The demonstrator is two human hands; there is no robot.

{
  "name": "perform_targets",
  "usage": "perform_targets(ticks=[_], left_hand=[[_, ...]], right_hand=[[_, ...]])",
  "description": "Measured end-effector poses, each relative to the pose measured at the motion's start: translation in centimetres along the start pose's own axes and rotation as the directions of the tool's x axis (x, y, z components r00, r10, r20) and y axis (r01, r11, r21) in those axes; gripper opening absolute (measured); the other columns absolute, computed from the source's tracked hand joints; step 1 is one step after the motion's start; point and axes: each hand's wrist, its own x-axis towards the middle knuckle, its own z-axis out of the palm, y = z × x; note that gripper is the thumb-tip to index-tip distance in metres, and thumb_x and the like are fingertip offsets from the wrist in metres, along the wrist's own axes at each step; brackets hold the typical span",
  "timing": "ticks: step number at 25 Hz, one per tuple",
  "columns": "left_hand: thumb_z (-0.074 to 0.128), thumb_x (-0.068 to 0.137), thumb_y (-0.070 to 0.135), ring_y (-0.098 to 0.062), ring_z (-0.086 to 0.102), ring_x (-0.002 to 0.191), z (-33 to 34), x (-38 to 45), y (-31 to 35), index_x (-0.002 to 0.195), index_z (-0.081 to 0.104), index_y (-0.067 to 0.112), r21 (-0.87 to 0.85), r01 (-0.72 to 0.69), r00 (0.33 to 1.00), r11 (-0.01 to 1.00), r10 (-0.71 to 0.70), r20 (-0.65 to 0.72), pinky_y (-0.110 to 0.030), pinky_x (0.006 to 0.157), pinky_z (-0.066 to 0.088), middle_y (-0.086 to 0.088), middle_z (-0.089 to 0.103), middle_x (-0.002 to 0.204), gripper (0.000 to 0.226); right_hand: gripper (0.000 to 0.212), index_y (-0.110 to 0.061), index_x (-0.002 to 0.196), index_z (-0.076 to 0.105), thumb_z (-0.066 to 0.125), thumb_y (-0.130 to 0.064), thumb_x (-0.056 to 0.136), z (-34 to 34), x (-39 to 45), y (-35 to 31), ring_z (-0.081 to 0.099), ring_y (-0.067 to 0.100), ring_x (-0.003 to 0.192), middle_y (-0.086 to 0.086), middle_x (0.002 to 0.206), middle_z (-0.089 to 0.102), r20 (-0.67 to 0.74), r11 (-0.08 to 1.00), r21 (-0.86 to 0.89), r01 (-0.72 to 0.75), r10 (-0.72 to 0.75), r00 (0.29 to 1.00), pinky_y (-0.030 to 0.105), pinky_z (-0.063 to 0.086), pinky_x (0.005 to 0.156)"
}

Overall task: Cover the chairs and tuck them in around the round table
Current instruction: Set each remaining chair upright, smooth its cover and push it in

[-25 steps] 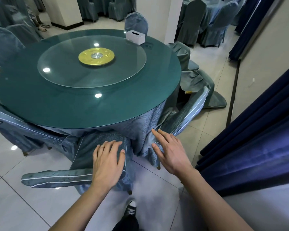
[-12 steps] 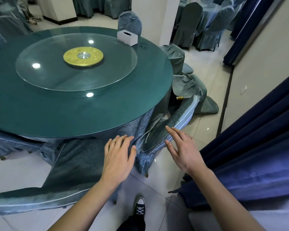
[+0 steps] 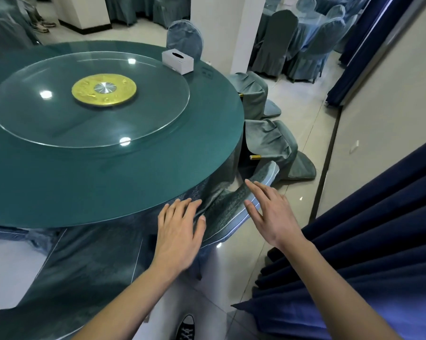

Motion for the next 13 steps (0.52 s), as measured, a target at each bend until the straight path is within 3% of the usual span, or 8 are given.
perform_targets(ticks=[6, 13], left_hand=[[0.034, 0.100, 0.041, -0.020, 0.040, 0.138, 1.2, 3.1, 2.8, 0.139, 0.051, 0.027, -0.008, 0.016, 1.000, 1.000, -0.016, -0.025, -0.040, 0.121, 0.018, 0.005, 0.053, 0.140, 0.045], [0.031, 0.101, 0.044, -0.017, 0.037, 0.139, 1.0, 5.8, 4.1, 0.140, 0.048, 0.030, 0.029, 0.196, 0.974, 0.980, -0.191, -0.125, -0.040, 0.121, 0.019, 0.008, 0.050, 0.142, 0.045]], right_hand=[[0.055, -0.040, 0.155, 0.021, 0.027, -0.056, 0.103, -1.1, 4.7, 3.8, 0.036, 0.014, 0.139, -0.007, 0.151, 0.041, 0.005, 0.999, -0.019, 0.043, -0.043, 0.999, 0.041, 0.029, 0.118], [0.055, -0.031, 0.154, 0.031, 0.029, -0.051, 0.103, -0.9, 11.1, 4.7, 0.040, 0.013, 0.136, -0.004, 0.148, 0.047, 0.041, 0.960, -0.031, 0.279, -0.278, 0.960, 0.037, 0.030, 0.118]])
